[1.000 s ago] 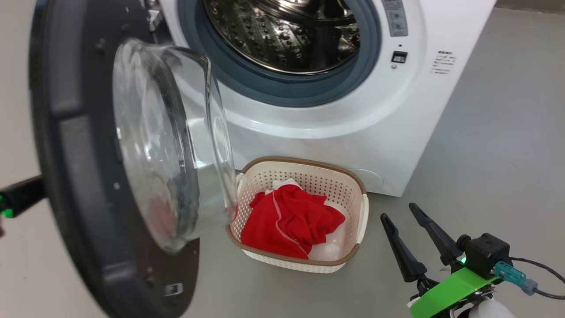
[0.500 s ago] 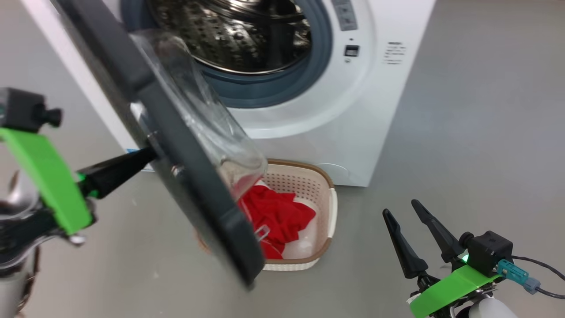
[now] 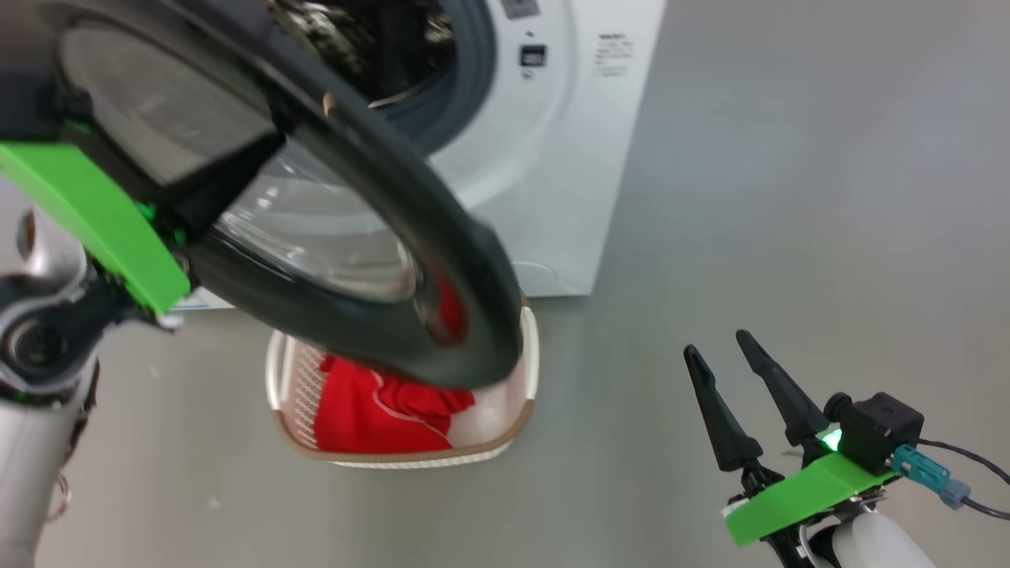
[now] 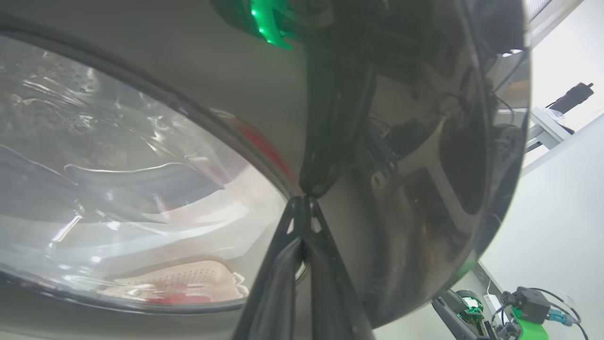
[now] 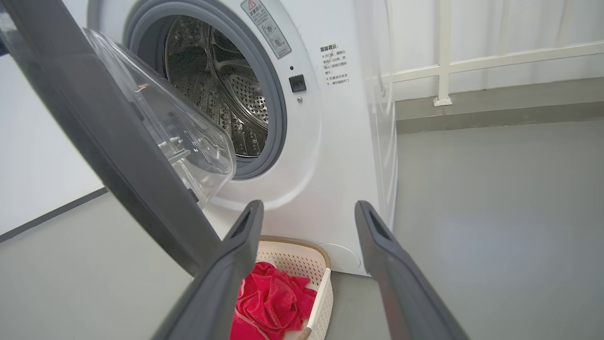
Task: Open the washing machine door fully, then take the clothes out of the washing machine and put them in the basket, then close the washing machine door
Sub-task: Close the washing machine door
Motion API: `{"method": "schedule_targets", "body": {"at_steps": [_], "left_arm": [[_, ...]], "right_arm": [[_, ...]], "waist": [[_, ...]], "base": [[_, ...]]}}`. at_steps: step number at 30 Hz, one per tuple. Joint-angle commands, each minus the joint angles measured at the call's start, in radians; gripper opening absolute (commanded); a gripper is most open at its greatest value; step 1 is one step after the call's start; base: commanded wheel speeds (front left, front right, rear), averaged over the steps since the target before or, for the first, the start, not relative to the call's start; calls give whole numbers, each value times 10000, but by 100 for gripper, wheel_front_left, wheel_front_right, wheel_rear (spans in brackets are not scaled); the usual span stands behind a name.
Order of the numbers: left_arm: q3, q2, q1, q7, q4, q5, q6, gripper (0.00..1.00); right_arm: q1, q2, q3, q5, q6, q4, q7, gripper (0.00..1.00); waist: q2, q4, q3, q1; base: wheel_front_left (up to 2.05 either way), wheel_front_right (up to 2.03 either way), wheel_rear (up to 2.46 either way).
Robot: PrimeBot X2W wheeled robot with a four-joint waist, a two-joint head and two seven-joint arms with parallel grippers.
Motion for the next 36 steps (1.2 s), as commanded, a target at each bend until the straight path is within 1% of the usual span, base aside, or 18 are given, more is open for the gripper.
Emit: {"method": "schedule_targets", "body": {"at_steps": [1, 7, 8, 11, 17, 23, 29, 36], "left_arm": [[263, 400, -861, -332, -101, 78, -69, 0], [-72, 646, -1763, -1326, 614, 213, -69, 0], [-72, 646, -1763, -1326, 614, 213, -69, 0], [-248, 774, -2200, -2000, 1139, 269, -69, 0], [-463, 942, -2664, -2983, 1956, 303, -69, 0], [-733, 1012, -3035, -3883, 2682, 340, -69, 0], [-1192, 1078, -3208, -4199, 3047, 164, -69, 0], [-1715, 1216, -2944, -4443, 2875, -250, -69, 0]], "right_arm": [[-337, 78, 94, -11, 63, -289, -65, 100], [-620, 319, 18, 27, 63, -312, -65, 100], [-620, 319, 18, 27, 63, -312, -65, 100], [-744, 456, -6, 55, 63, -307, -65, 100], [-813, 582, -21, 76, 63, -273, -65, 100], [-768, 642, -70, 78, 63, -270, -65, 100], [-779, 685, -114, 66, 63, -266, -65, 100], [-729, 680, -127, 36, 63, -248, -65, 100]], "waist": [[-1, -575, 549, 0], [-1, -1177, 1007, 0], [-1, -1177, 1007, 0], [-1, -1525, 1157, 0], [-1, -1885, 1197, 0], [-1, -2011, 1156, 0], [-1, -1965, 1114, 0], [-1, -1745, 972, 0]], "base": [[0, 0, 0], [0, 0, 0], [0, 0, 0], [0, 0, 0], [0, 0, 0], [0, 0, 0], [0, 0, 0], [0, 0, 0]]}}
